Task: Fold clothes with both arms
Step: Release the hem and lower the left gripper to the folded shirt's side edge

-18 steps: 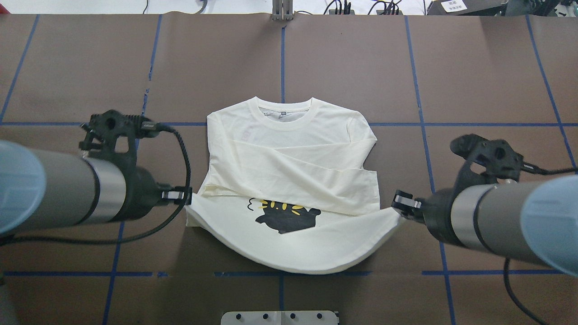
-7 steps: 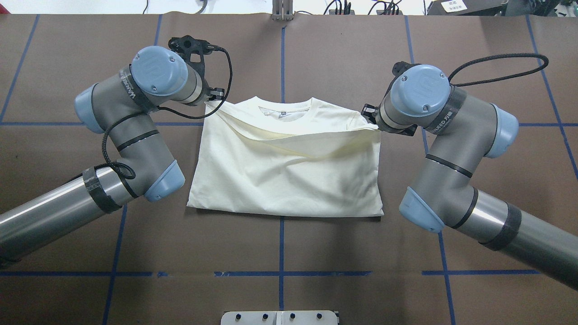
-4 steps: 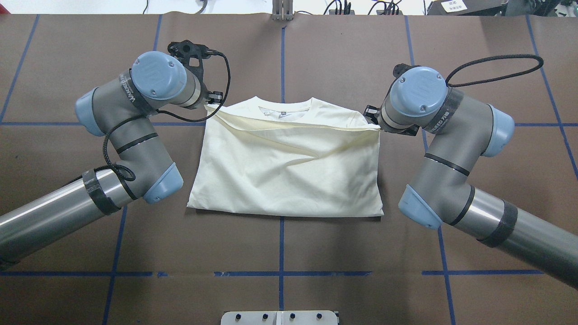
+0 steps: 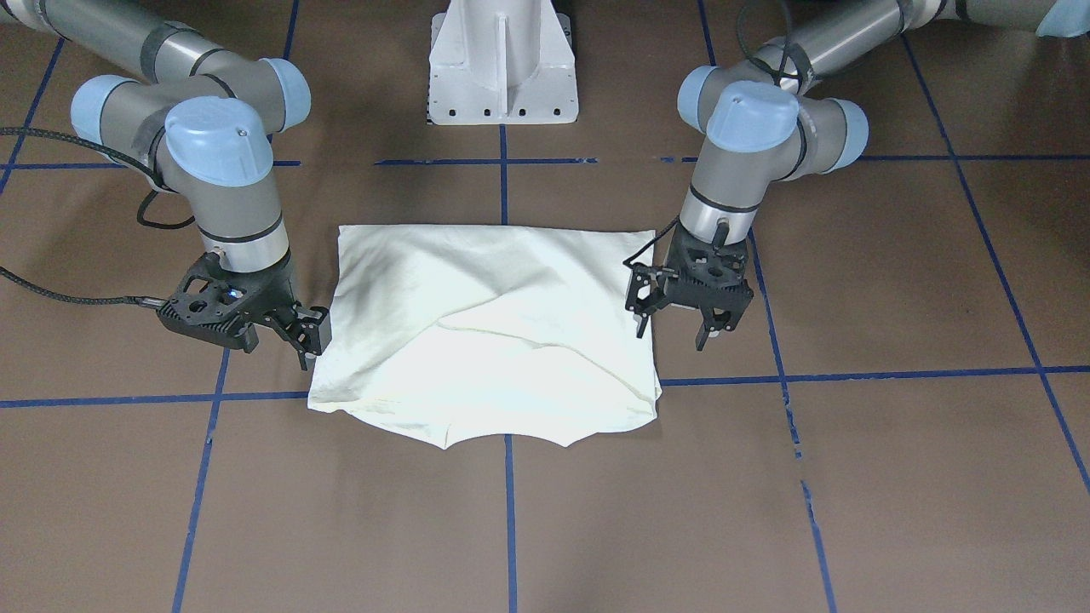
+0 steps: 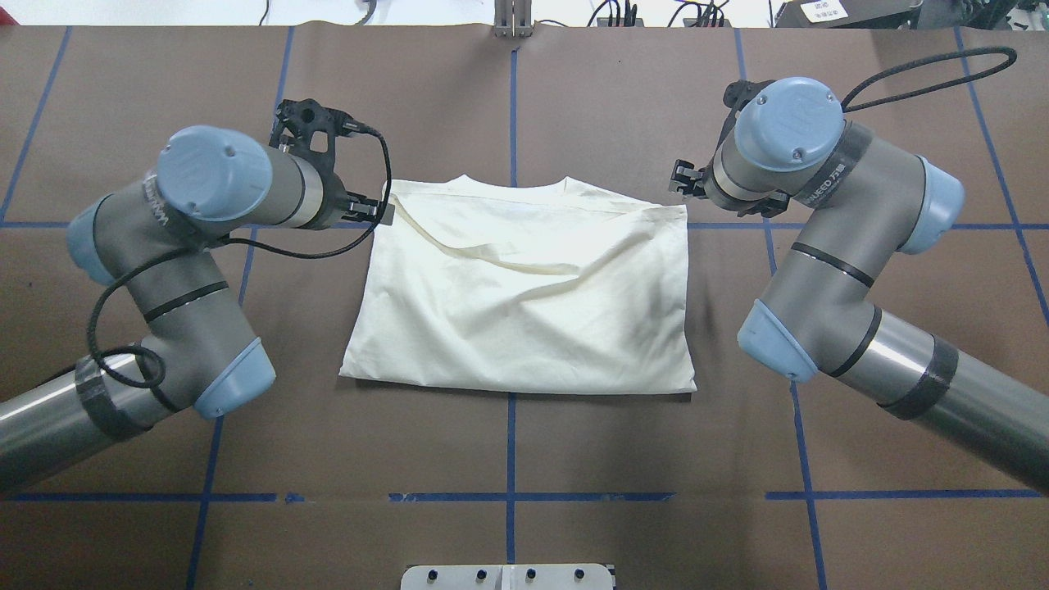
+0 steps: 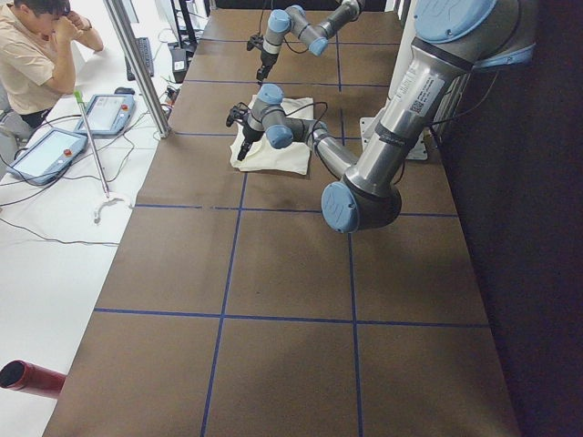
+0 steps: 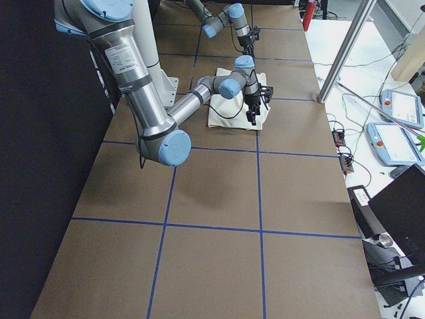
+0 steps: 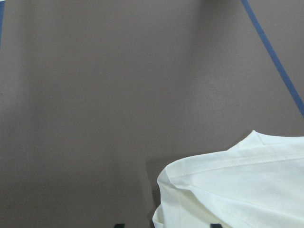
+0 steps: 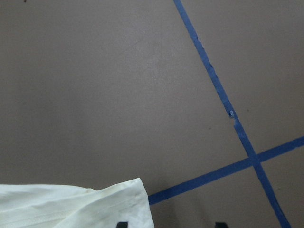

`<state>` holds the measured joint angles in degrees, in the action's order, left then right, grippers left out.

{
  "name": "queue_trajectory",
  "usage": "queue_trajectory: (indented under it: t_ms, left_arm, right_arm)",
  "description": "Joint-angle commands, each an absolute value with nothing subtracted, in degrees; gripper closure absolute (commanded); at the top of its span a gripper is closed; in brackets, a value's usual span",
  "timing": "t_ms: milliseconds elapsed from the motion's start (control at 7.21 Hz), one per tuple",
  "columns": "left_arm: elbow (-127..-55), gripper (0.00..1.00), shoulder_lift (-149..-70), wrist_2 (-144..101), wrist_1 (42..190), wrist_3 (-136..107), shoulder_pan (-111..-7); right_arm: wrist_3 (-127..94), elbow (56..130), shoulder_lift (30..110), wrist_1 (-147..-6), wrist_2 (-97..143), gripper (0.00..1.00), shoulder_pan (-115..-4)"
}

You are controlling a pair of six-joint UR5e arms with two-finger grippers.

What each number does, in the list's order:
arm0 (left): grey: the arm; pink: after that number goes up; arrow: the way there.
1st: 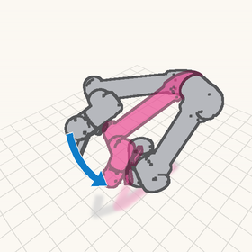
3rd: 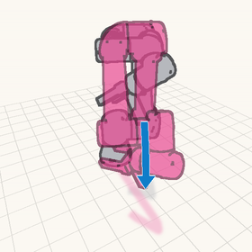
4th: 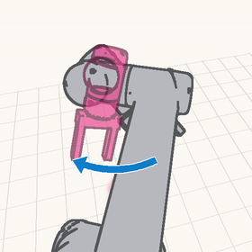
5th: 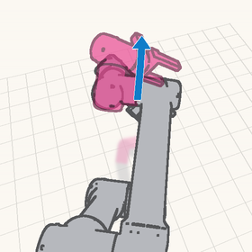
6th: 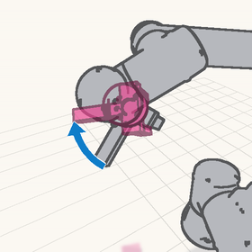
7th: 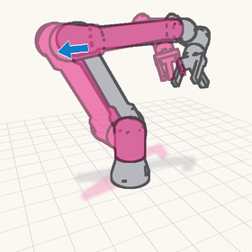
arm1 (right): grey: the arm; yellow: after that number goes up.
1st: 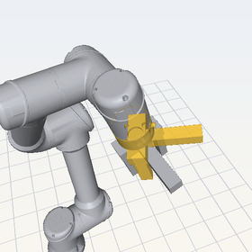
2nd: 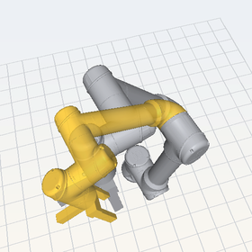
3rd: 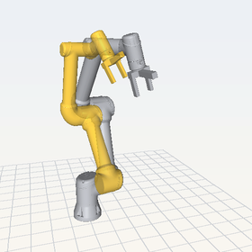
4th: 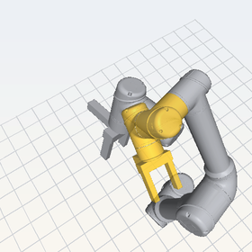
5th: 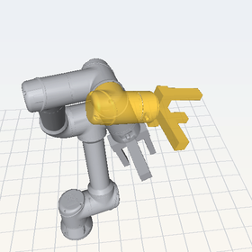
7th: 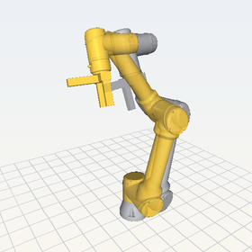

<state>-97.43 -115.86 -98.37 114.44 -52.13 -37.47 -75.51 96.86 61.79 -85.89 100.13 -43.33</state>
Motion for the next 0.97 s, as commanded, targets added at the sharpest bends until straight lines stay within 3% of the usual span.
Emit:
queue_trajectory:
  t_ms: [0,139,416,832]
  left_arm:
    - [-105.36,0.0,-107.69,-98.18,116.44,-57.26,-30.18]
    - [-105.38,0.01,-104.45,-97.74,121.07,-58.96,-27.88]
    - [-104.95,0.22,-100.9,-94.31,126.38,-63.51,-24.01]
    - [-104.15,0.29,-101.43,-94.31,126.39,-64.34,-23.2]
  right_arm:
    - [-74.44,97.03,61.79,-85.78,100.81,0.0,-43.77]
    - [-74.44,97.12,61.79,-85.61,100.81,0.0,-43.86]
    - [-74.53,97.03,61.79,-84.99,100.72,0.0,-43.86]
    - [-74.53,97.12,61.79,-84.99,100.72,0.0,-43.77]
